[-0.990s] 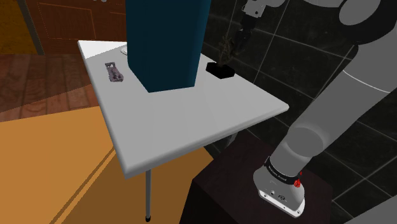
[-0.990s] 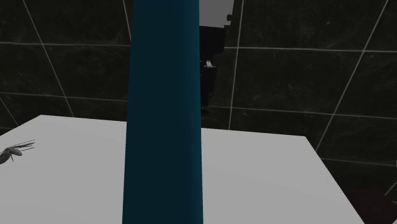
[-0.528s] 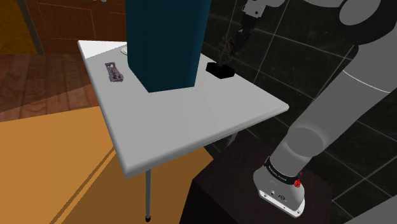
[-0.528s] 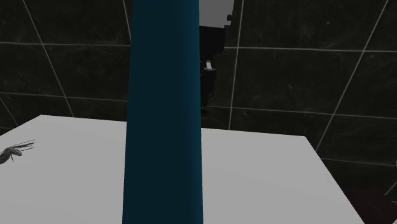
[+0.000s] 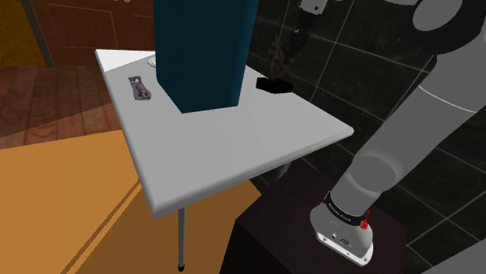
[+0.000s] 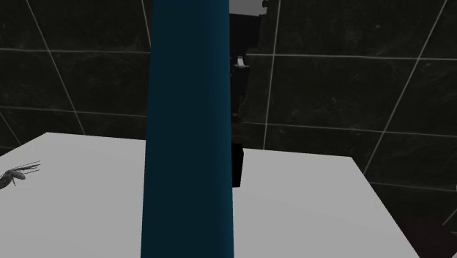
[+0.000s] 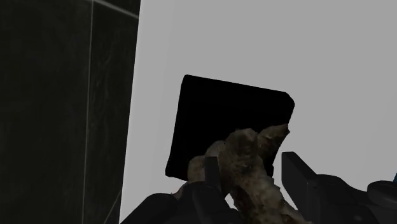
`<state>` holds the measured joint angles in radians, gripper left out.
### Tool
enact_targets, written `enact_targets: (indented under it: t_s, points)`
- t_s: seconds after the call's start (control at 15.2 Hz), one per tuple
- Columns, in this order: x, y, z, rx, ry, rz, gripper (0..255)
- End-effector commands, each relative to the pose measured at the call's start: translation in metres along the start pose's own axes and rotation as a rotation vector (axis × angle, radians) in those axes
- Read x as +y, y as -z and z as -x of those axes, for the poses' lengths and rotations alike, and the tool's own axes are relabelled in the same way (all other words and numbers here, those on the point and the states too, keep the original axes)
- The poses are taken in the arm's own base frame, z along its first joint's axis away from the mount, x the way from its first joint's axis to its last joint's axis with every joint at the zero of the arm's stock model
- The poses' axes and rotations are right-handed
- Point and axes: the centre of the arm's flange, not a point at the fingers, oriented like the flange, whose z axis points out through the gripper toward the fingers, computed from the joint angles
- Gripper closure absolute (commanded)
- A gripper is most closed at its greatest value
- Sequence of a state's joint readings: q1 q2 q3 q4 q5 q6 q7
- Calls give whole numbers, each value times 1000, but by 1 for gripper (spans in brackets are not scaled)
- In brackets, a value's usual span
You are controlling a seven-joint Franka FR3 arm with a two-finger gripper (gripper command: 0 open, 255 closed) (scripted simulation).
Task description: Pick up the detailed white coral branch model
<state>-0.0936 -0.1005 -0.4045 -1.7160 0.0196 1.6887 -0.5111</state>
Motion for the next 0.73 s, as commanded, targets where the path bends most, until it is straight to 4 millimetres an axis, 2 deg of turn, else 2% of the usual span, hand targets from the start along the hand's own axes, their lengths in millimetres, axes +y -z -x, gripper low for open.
enact_targets:
  t_s: [0.0,0.53,0.66]
  points:
    - [1,13,-1,1,0,0,255]
    - [0,55,-4,1,0,0,255]
    - [0,56,-4,1,0,0,255]
